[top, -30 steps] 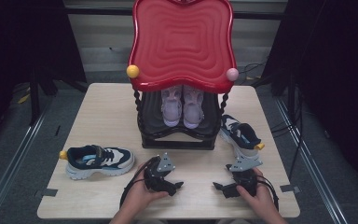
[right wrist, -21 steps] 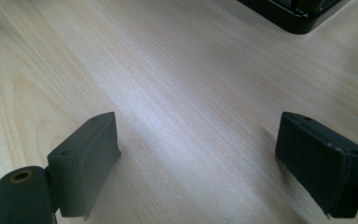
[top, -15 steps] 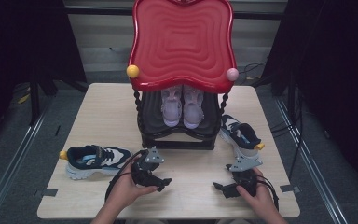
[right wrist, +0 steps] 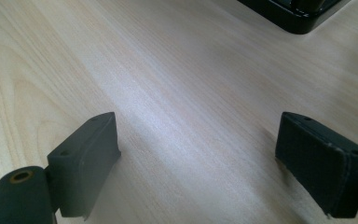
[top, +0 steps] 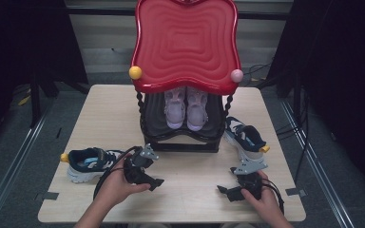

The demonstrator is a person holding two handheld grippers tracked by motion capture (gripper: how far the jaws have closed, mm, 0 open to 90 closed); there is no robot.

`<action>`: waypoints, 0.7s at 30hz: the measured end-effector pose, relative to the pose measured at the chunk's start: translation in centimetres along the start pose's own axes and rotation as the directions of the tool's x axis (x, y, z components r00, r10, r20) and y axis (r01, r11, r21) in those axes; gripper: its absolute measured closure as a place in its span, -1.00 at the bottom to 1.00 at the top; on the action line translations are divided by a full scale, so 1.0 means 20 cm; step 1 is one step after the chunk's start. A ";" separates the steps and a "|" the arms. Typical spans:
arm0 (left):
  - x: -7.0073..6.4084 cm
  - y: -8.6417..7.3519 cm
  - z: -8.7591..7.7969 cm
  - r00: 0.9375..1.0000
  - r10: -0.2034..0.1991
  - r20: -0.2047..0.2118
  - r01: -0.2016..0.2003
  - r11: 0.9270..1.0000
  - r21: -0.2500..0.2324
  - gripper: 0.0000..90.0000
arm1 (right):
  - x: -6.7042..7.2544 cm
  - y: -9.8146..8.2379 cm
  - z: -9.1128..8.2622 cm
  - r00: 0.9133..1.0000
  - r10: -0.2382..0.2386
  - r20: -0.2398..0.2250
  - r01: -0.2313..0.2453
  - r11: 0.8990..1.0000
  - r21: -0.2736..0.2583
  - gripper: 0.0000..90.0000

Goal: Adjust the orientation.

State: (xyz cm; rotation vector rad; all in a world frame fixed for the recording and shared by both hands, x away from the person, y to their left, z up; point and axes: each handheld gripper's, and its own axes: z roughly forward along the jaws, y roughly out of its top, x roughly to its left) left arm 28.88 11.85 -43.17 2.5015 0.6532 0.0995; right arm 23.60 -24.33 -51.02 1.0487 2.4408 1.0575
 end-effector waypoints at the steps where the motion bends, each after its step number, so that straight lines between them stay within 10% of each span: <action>1: 0.01 0.00 -0.01 1.000 0.006 -0.001 -0.006 1.000 0.007 -0.49 | 0.00 0.00 0.00 1.000 0.000 0.000 0.000 1.000 0.000 -0.72; 21: 0.14 -0.08 -0.18 0.997 -0.023 -0.067 0.027 0.998 0.057 -0.49 | 0.00 0.00 0.00 1.000 -0.003 -0.003 0.003 1.000 0.000 -0.73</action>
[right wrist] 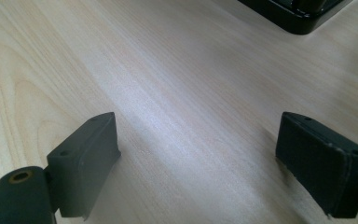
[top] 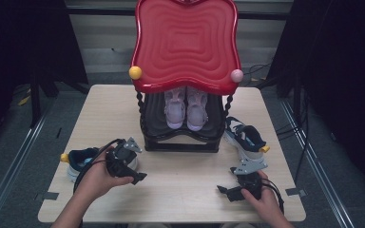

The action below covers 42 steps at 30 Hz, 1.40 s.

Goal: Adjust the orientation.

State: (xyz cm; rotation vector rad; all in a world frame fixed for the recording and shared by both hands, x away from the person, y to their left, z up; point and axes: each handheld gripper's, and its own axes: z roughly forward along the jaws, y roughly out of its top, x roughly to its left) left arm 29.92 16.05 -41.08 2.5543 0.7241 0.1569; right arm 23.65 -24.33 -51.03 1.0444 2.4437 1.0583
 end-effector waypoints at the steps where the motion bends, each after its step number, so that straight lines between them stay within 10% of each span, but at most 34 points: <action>1: 0.00 -0.01 0.00 1.000 -0.008 -0.004 0.008 1.000 0.001 -0.49 | 0.00 0.00 0.00 1.000 0.000 0.000 0.000 1.000 0.000 -0.73; 27: 0.14 -0.19 0.04 0.989 0.015 -0.144 -0.016 1.000 -0.007 -0.04 | 0.00 0.00 0.00 1.000 -0.002 -0.002 0.002 1.000 0.001 -0.73; 42: 0.20 -0.28 -0.14 0.983 -0.085 -0.165 0.060 0.987 -0.151 -0.19 | 0.00 0.00 0.00 1.000 -0.002 -0.003 0.002 1.000 -0.001 -0.73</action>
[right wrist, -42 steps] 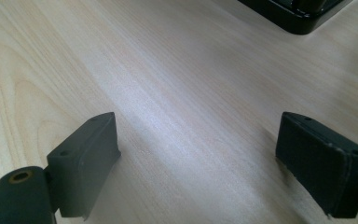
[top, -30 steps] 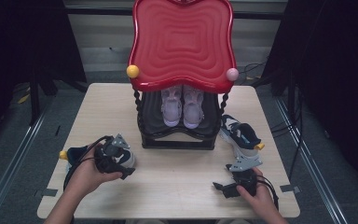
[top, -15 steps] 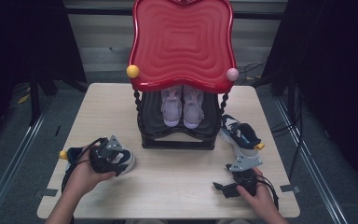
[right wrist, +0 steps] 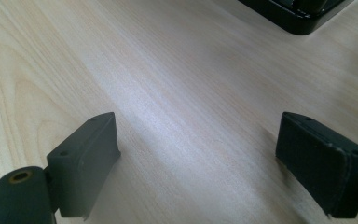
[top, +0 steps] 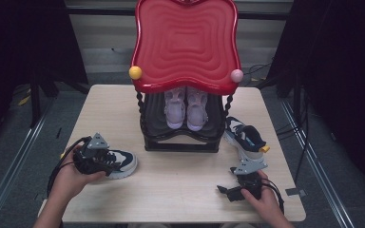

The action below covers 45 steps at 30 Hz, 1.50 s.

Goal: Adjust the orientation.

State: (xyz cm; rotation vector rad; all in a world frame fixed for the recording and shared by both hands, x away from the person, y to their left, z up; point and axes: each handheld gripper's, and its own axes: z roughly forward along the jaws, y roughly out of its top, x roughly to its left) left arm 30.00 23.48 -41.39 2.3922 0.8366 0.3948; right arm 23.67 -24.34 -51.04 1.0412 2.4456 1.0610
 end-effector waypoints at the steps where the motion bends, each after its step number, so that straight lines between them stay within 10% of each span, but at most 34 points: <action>1: -0.01 0.00 0.00 1.000 0.003 -0.007 -0.003 1.000 -0.001 -0.18 | 0.00 0.00 0.00 1.000 0.000 0.001 0.000 1.000 0.001 -0.73; 14: 0.08 -0.01 -0.16 0.998 -0.037 -0.056 0.037 0.999 -0.010 -0.28 | 0.00 0.00 0.00 1.000 0.000 0.001 0.000 1.000 0.001 -0.73; 21: 0.10 -0.09 -0.08 0.997 -0.057 -0.049 0.059 0.998 0.037 -0.27 | 0.00 0.00 0.00 1.000 0.000 0.001 0.000 1.000 0.001 -0.73; 29: 0.08 -0.09 -0.03 0.999 -0.041 -0.006 0.042 0.996 0.080 0.50 | 0.00 0.00 0.00 1.000 0.000 0.001 0.000 1.000 0.001 -0.73; 45: -0.06 -0.02 -0.01 0.996 -0.069 0.062 0.067 0.997 0.025 0.60 | 0.00 0.00 0.00 1.000 0.000 0.001 0.000 1.000 0.001 -0.73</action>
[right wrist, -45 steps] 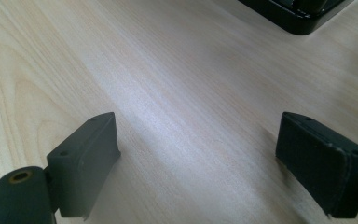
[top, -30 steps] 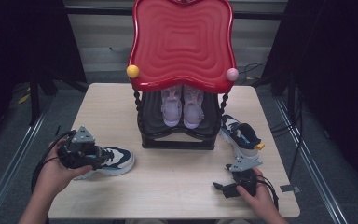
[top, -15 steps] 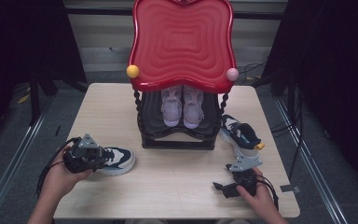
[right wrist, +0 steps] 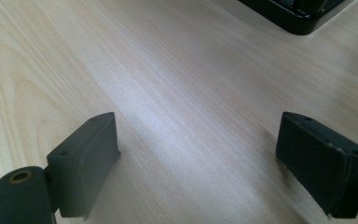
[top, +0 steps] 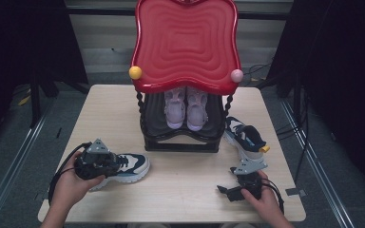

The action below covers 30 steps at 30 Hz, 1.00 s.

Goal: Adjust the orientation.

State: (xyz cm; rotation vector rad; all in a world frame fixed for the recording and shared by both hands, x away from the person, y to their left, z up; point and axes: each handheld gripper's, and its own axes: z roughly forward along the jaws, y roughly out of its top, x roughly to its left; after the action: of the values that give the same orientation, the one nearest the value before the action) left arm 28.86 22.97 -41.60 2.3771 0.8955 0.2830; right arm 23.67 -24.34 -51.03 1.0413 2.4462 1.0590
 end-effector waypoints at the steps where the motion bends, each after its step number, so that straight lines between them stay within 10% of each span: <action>1: 0.00 0.00 0.00 1.000 0.001 -0.016 -0.001 1.000 0.005 0.60 | 0.00 0.00 0.00 1.000 0.000 0.000 0.000 1.000 0.000 -0.73; 12: 0.01 0.00 0.04 0.999 -0.024 -0.038 0.023 0.999 -0.023 0.54 | 0.00 0.00 0.00 1.000 0.000 0.001 0.000 1.000 0.003 -0.73; 21: 0.05 -0.09 0.04 1.000 0.000 -0.020 0.000 1.000 0.000 -0.06 | 0.00 0.00 0.00 1.000 -0.001 0.001 0.001 1.000 0.003 -0.73; 30: 0.03 -0.08 0.05 0.997 -0.054 -0.061 0.054 0.999 0.001 0.74 | 0.00 0.00 0.00 1.000 -0.005 -0.001 0.005 1.000 0.000 -0.74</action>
State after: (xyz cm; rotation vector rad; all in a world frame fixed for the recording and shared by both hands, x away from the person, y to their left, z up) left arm 28.81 23.96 -43.29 2.3540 0.9873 0.3343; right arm 23.75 -24.31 -51.03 1.0340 2.4491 1.0579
